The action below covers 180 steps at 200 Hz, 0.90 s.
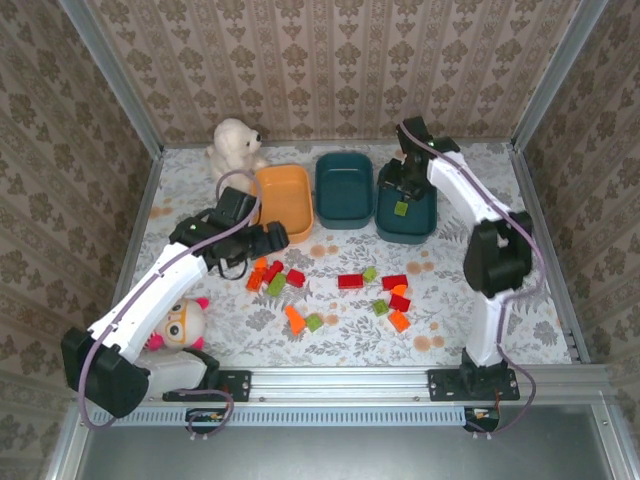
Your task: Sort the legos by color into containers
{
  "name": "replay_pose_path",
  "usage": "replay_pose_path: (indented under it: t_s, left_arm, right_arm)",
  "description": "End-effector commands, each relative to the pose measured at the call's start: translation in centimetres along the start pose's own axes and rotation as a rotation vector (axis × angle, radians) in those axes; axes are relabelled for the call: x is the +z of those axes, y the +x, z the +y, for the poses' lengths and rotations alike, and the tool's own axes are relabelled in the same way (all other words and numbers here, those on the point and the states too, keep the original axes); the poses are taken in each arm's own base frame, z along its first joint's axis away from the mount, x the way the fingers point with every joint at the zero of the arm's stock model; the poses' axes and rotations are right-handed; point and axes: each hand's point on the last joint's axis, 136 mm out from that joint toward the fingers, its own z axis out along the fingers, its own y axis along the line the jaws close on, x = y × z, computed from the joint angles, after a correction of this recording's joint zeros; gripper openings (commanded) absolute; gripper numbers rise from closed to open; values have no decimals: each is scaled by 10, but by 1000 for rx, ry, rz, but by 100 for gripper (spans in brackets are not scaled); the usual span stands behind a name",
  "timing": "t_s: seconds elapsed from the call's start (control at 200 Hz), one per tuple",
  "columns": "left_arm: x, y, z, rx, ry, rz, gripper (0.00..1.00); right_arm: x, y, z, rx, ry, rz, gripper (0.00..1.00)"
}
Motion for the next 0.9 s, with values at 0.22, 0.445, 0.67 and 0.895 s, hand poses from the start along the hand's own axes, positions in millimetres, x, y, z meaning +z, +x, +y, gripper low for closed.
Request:
replay_pose_path:
  t_s: [0.22, 0.445, 0.67, 0.895]
  left_arm:
    - [49, 62, 76, 93, -325, 271, 79]
    - [72, 55, 77, 215, -326, 298, 75]
    - [91, 54, 79, 266, -288, 340, 71]
    - [101, 49, 89, 264, -298, 383, 65]
  right_arm:
    - [-70, 124, 84, -278, -463, 11, 66]
    - [-87, 193, 97, -337, -747, 183, 67]
    - [-104, 191, 96, -407, -798, 39, 72]
    - [-99, 193, 98, -390, -781, 76, 72]
